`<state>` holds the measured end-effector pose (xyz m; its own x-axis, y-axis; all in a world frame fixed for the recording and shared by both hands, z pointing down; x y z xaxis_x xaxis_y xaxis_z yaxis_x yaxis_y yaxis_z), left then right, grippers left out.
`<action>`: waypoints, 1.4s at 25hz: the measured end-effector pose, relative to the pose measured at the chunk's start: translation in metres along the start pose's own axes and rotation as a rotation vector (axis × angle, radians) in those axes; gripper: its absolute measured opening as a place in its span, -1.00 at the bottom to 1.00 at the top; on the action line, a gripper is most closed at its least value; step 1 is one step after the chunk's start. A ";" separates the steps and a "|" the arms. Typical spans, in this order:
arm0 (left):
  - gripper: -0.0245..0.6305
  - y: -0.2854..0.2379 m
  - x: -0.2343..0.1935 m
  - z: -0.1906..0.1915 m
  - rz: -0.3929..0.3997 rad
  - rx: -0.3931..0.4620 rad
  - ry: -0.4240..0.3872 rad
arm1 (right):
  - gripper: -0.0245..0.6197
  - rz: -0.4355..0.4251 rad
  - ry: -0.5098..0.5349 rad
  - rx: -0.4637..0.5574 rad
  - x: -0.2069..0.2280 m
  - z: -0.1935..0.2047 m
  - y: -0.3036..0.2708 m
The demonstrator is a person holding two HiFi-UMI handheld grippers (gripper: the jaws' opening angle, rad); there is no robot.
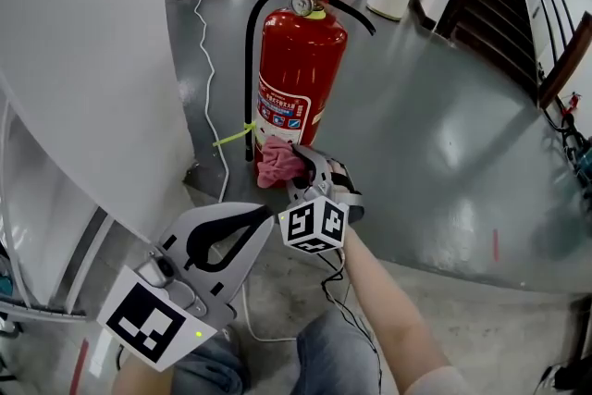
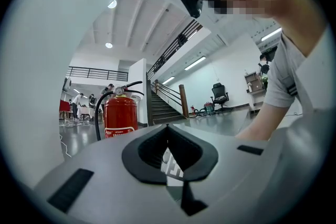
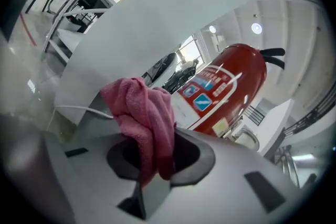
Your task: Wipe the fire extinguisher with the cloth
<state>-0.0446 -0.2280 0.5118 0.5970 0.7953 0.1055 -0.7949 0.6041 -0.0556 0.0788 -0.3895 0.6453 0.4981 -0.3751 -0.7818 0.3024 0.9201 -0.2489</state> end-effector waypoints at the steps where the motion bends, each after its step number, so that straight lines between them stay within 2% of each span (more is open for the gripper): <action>1: -0.90 0.000 0.000 0.000 0.002 -0.002 0.000 | -0.66 0.019 -0.014 0.016 0.009 -0.007 0.003; 9: -0.90 -0.007 0.003 0.001 0.017 -0.004 -0.004 | -0.65 0.257 -0.102 0.246 0.134 -0.086 0.047; 12: -0.90 -0.008 0.003 0.002 0.016 -0.006 -0.005 | -0.65 0.310 -0.082 0.277 0.154 -0.096 0.055; 19: -0.90 -0.008 0.001 0.006 0.011 -0.018 -0.007 | -0.66 0.273 -0.054 0.227 0.095 -0.058 0.035; 22: -0.90 -0.007 0.000 0.007 0.011 -0.020 -0.009 | -0.66 0.219 -0.060 0.177 0.063 -0.036 0.024; 28: -0.90 -0.005 0.002 0.010 0.015 -0.027 -0.016 | -0.66 0.081 0.001 0.036 -0.005 0.009 0.000; 33: -0.90 -0.002 0.001 0.012 0.016 -0.031 -0.016 | -0.66 0.102 -0.007 0.001 -0.018 0.015 -0.005; 35: -0.90 -0.001 0.001 0.013 0.016 -0.031 -0.023 | -0.66 0.050 -0.001 -0.059 -0.033 0.023 -0.011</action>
<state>-0.0446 -0.2286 0.5248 0.5811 0.8039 0.1268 -0.8006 0.5927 -0.0881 0.0780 -0.3903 0.6869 0.5122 -0.3290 -0.7934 0.2290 0.9426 -0.2430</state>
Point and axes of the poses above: the fingertips, and each gripper's own axes: y backward along the fingers, x to its right, z out of its underside, the point moved 7 cm from there along y, backward along the fingers, and after that the axes turned 5 degrees about -x, right-handed, at the moved point
